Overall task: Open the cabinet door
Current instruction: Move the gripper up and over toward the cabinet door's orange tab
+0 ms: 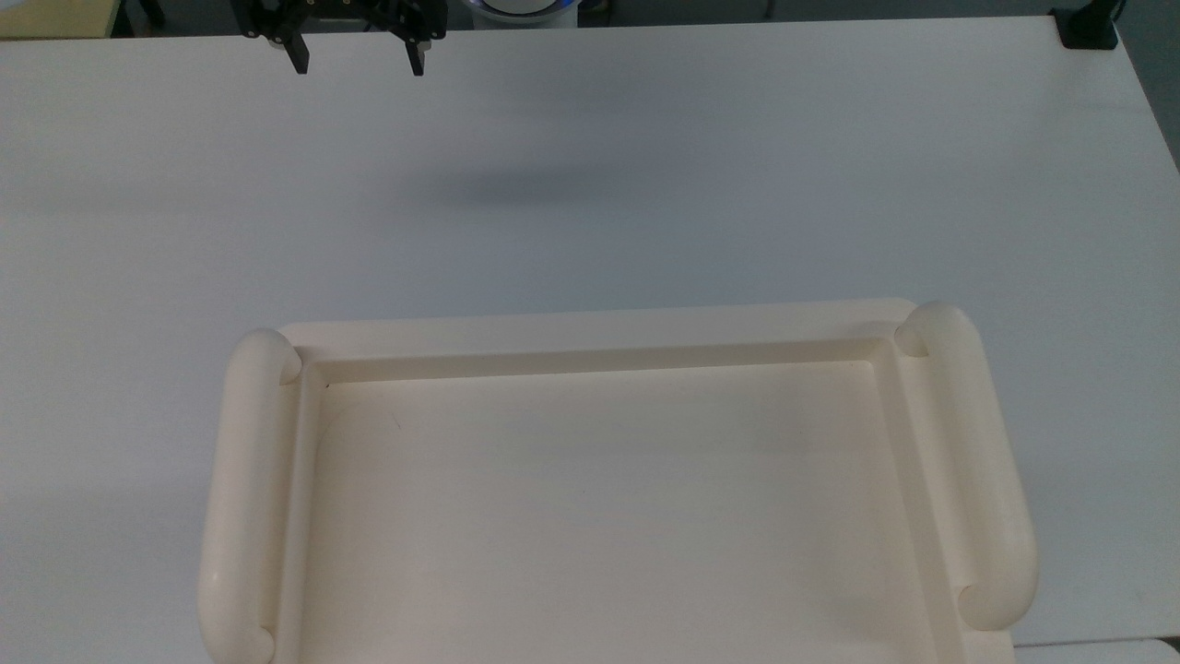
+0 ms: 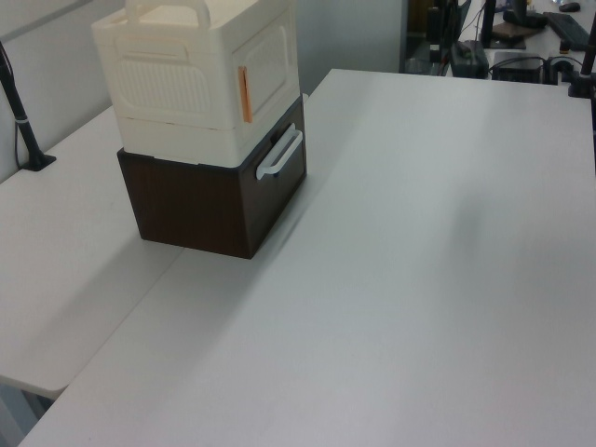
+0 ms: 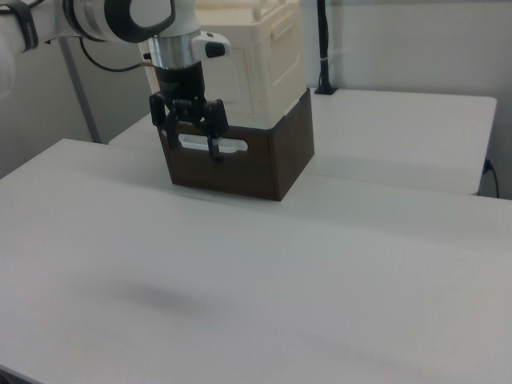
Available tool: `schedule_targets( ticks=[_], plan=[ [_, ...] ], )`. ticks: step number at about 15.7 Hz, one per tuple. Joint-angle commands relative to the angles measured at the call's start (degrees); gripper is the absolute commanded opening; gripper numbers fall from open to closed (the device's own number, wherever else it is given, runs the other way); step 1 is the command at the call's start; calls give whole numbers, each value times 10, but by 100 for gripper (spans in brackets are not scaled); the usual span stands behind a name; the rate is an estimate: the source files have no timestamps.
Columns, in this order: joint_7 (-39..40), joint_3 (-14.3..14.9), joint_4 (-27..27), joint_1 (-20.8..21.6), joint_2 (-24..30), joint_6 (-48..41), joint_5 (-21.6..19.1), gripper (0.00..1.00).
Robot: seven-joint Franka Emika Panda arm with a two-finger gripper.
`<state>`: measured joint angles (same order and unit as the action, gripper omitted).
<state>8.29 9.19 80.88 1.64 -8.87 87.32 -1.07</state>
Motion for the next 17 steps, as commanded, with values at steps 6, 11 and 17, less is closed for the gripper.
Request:
schedule_targets(
  ticks=[6,11,17],
  plan=[
    [-7,-2,9,13,-12,73,19,100],
    [-8,-2,8,62,-14,143,-12,100],
    [-9,-2,7,138,-24,291,-16,93]
  ],
)
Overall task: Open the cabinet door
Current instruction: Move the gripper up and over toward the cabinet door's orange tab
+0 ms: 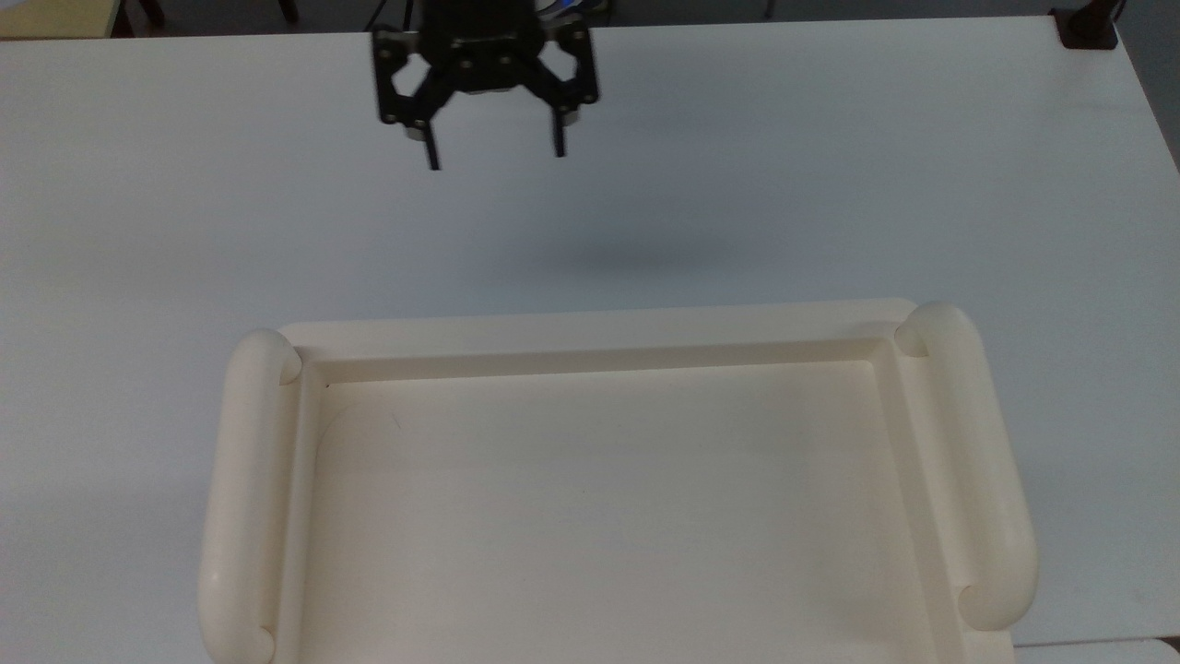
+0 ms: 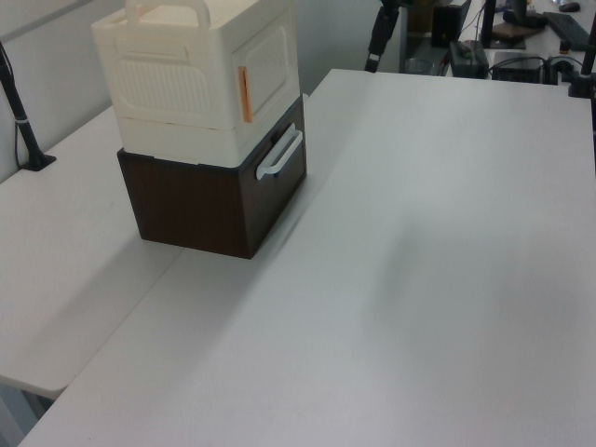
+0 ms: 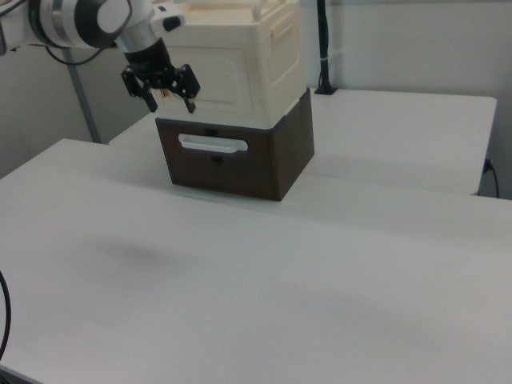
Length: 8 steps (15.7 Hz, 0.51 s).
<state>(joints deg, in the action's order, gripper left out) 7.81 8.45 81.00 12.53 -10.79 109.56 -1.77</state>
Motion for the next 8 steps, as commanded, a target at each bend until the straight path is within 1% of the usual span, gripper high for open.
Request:
schedule_targets(
  ticks=[1,5,8],
  plan=[
    [-9,5,6,40,-16,96,-7,92],
    [-79,6,-10,54,-55,212,-3,92],
    [-95,7,-17,78,-70,252,-1,92]
  ],
)
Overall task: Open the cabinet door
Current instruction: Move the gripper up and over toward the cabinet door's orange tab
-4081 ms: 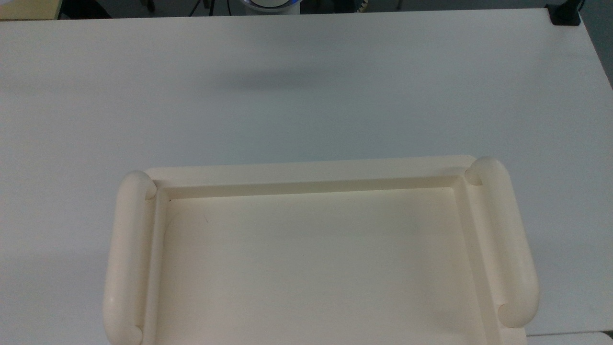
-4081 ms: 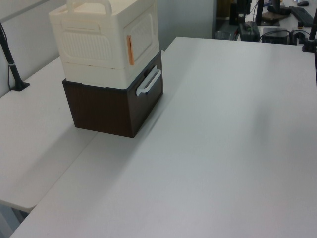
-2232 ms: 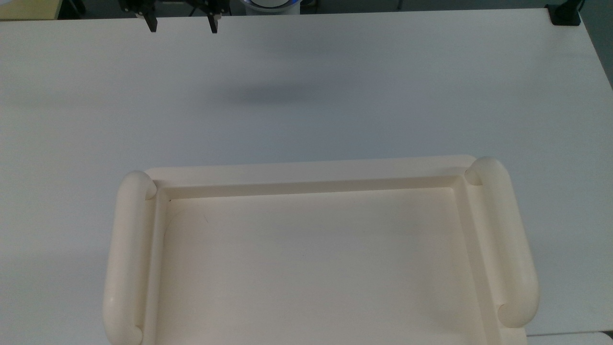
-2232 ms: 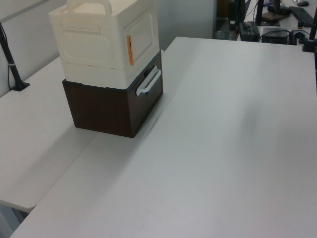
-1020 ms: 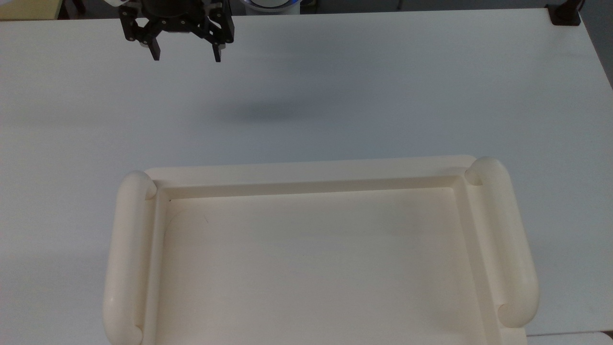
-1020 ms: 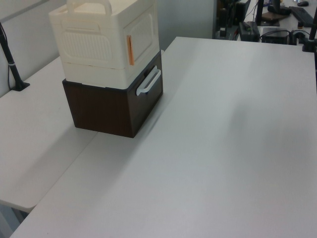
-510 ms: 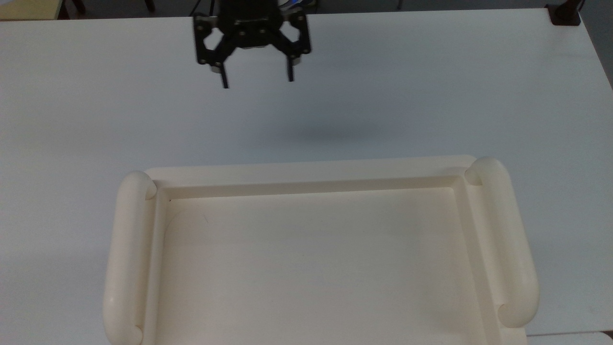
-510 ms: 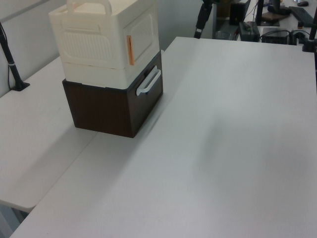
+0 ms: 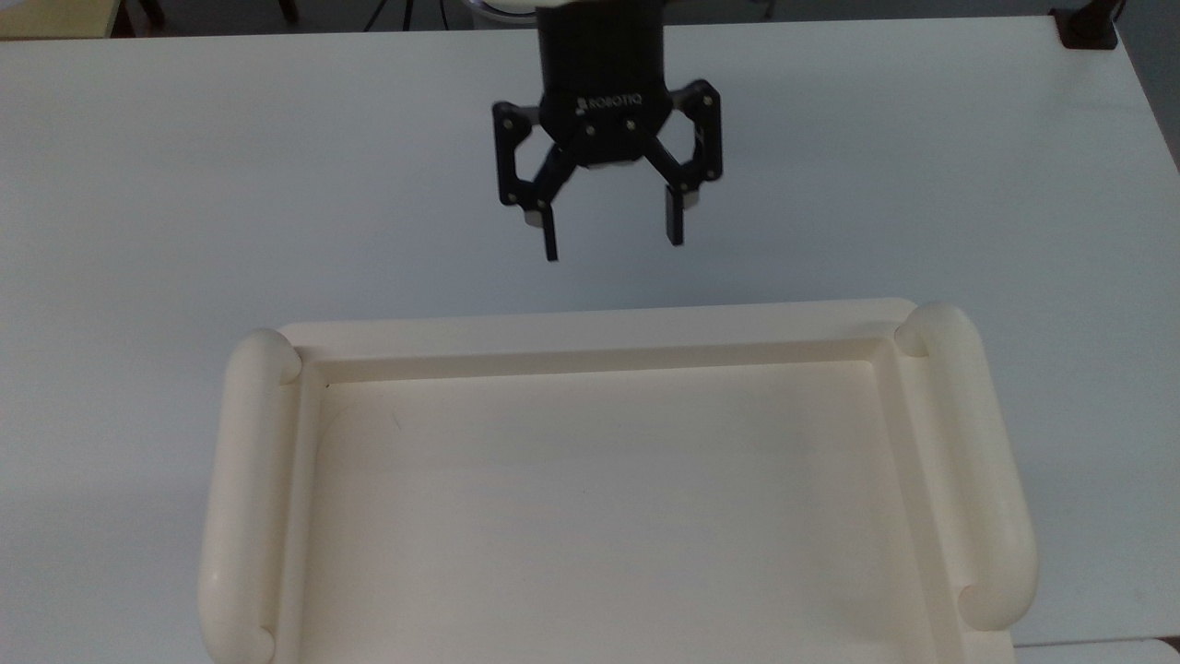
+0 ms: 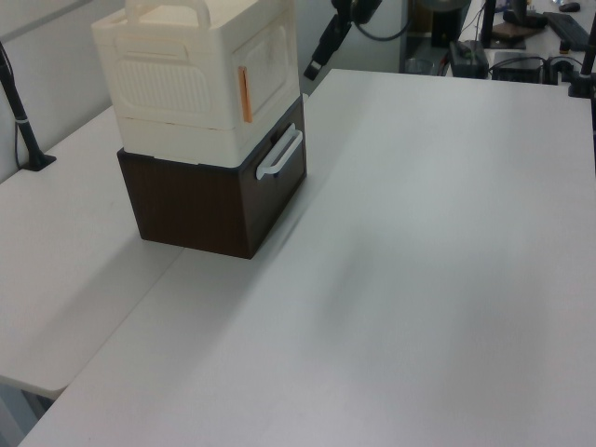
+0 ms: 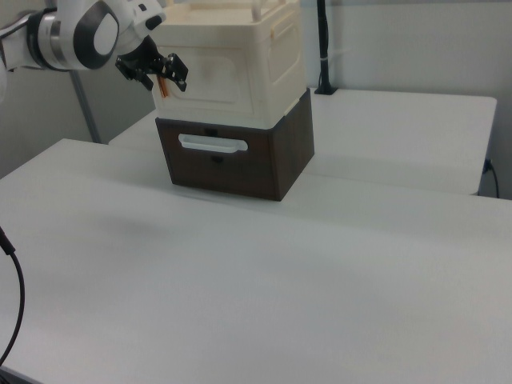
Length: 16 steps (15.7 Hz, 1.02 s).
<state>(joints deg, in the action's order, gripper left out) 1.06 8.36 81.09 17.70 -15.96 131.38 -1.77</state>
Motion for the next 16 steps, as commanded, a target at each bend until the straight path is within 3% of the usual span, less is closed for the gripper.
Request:
schedule_targets(
  ticks=[1,9,16],
  plan=[
    [-27,7,-22,30,-18,34,-2,92],
    [-54,6,-41,44,-20,57,-5,90],
    [-84,10,-44,65,-65,118,10,90]
  ],
)
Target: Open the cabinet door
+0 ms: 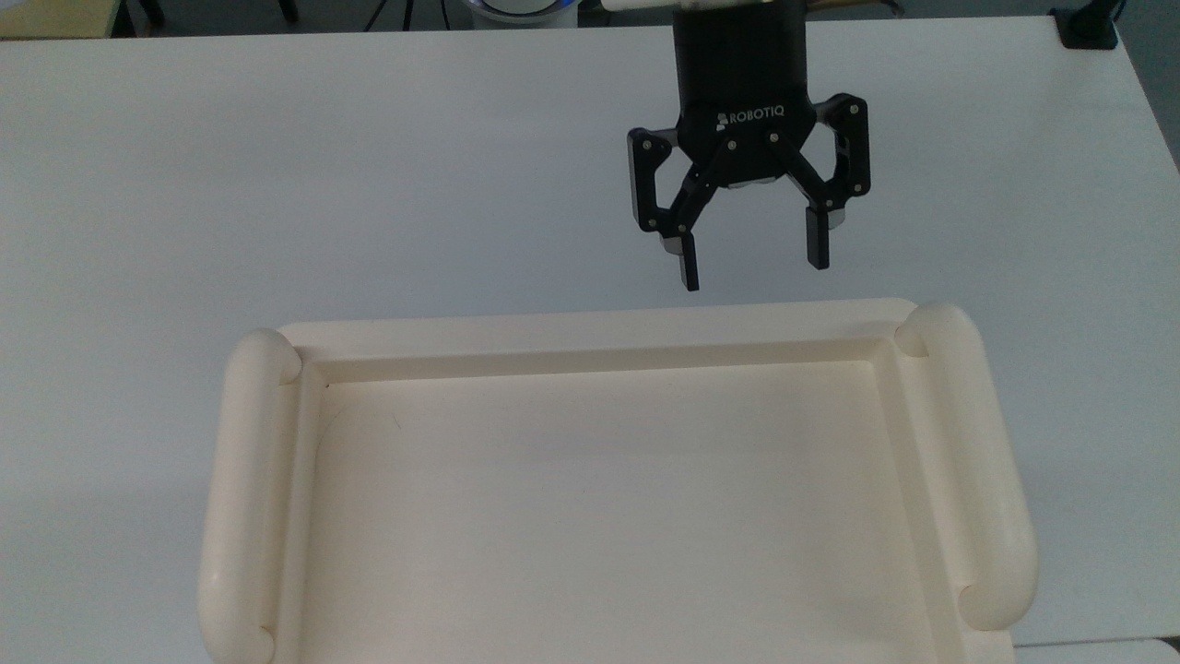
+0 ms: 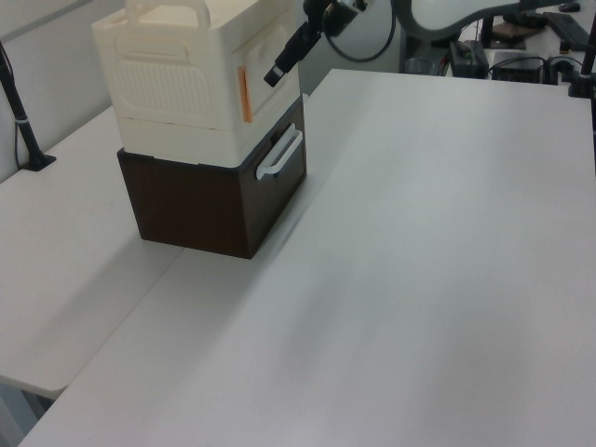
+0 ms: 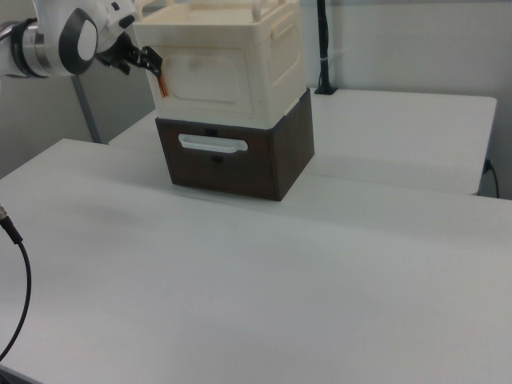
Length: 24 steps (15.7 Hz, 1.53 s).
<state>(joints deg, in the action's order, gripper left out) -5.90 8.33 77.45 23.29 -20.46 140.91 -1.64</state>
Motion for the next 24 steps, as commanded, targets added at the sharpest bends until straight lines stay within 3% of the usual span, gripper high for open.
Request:
schedule_targets(
  ticks=[1,8,16,22,24],
  plan=[
    [-20,9,-8,9,-23,37,9,90],
    [-75,11,-48,8,-85,82,77,81],
    [-76,14,-58,7,-85,82,89,53],
    [-76,14,-58,6,-86,82,102,45],
    [-76,14,-58,6,-85,82,106,36]
  ],
)
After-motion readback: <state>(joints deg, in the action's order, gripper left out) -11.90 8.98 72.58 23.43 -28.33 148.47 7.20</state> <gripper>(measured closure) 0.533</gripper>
